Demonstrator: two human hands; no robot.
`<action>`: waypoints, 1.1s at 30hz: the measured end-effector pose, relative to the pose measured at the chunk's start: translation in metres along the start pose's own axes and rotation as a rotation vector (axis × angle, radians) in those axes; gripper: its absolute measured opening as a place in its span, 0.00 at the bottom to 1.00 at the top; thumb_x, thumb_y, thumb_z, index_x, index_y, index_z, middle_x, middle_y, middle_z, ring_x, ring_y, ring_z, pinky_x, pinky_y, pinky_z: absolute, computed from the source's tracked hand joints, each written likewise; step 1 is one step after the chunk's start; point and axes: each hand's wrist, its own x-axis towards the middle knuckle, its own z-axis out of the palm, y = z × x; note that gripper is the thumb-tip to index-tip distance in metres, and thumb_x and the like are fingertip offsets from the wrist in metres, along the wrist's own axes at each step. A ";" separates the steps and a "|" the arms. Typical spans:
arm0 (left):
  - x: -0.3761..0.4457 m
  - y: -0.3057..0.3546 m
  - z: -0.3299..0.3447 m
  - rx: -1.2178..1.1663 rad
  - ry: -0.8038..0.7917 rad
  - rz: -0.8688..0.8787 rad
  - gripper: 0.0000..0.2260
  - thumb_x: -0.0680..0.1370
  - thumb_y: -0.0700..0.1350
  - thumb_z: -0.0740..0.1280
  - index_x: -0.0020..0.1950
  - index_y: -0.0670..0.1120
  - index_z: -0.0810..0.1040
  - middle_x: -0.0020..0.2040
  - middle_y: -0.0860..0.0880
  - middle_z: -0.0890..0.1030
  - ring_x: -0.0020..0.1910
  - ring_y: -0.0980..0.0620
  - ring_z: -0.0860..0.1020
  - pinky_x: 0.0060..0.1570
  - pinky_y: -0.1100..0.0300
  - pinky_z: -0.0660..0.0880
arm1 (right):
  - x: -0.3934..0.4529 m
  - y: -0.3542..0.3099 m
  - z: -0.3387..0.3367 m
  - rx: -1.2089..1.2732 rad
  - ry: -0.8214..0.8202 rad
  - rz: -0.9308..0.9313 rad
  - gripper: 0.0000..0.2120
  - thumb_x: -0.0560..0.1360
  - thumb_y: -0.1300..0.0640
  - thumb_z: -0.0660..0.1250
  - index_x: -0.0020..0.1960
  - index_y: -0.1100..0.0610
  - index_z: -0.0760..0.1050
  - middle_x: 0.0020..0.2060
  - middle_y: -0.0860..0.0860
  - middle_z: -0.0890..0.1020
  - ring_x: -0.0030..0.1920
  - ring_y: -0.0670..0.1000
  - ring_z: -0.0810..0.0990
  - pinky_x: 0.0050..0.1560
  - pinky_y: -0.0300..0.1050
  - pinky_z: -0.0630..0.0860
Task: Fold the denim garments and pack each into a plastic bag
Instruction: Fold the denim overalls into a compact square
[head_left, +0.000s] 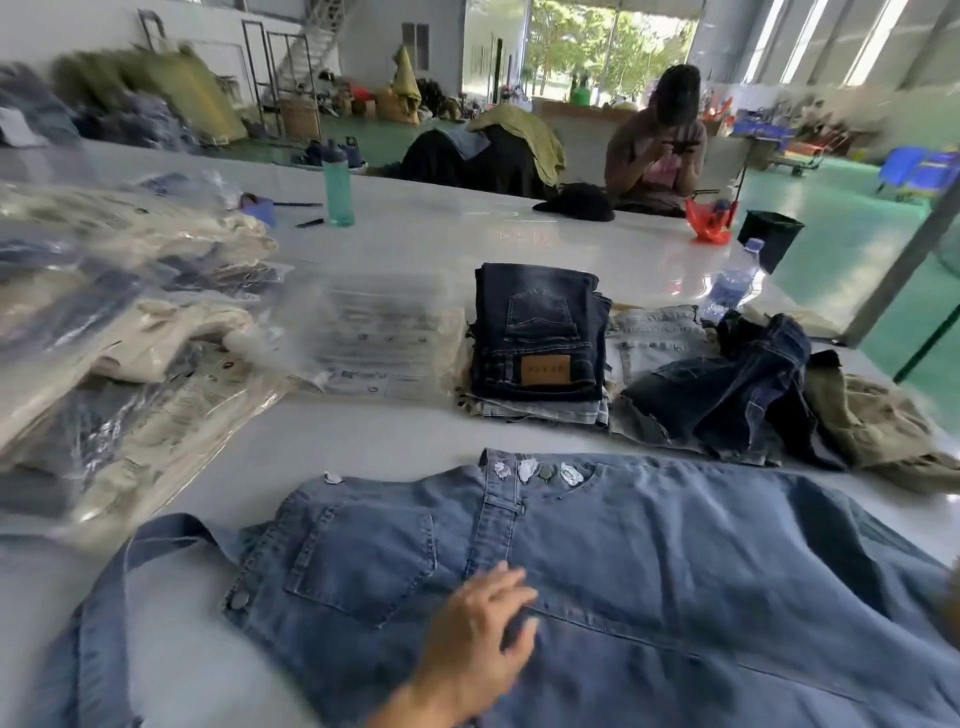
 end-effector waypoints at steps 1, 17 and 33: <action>0.004 -0.018 -0.015 0.029 0.137 -0.061 0.11 0.67 0.41 0.75 0.49 0.47 0.84 0.52 0.48 0.84 0.52 0.49 0.82 0.54 0.51 0.77 | 0.003 -0.017 -0.014 -0.124 -0.014 -0.059 0.20 0.80 0.46 0.56 0.67 0.54 0.70 0.65 0.58 0.71 0.64 0.59 0.71 0.63 0.57 0.69; -0.059 -0.180 -0.112 0.170 0.379 -1.289 0.20 0.71 0.43 0.73 0.47 0.26 0.74 0.43 0.25 0.76 0.43 0.29 0.77 0.42 0.40 0.75 | -0.122 -0.138 0.079 -0.073 -0.336 -0.589 0.29 0.77 0.32 0.45 0.75 0.35 0.42 0.78 0.47 0.42 0.77 0.49 0.37 0.71 0.66 0.42; 0.030 -0.206 -0.200 -1.046 0.571 -0.983 0.11 0.79 0.40 0.64 0.42 0.53 0.82 0.24 0.57 0.72 0.20 0.63 0.67 0.20 0.70 0.64 | -0.250 -0.232 0.068 0.070 -0.417 -0.923 0.36 0.72 0.27 0.45 0.75 0.36 0.38 0.75 0.54 0.32 0.68 0.58 0.22 0.69 0.65 0.32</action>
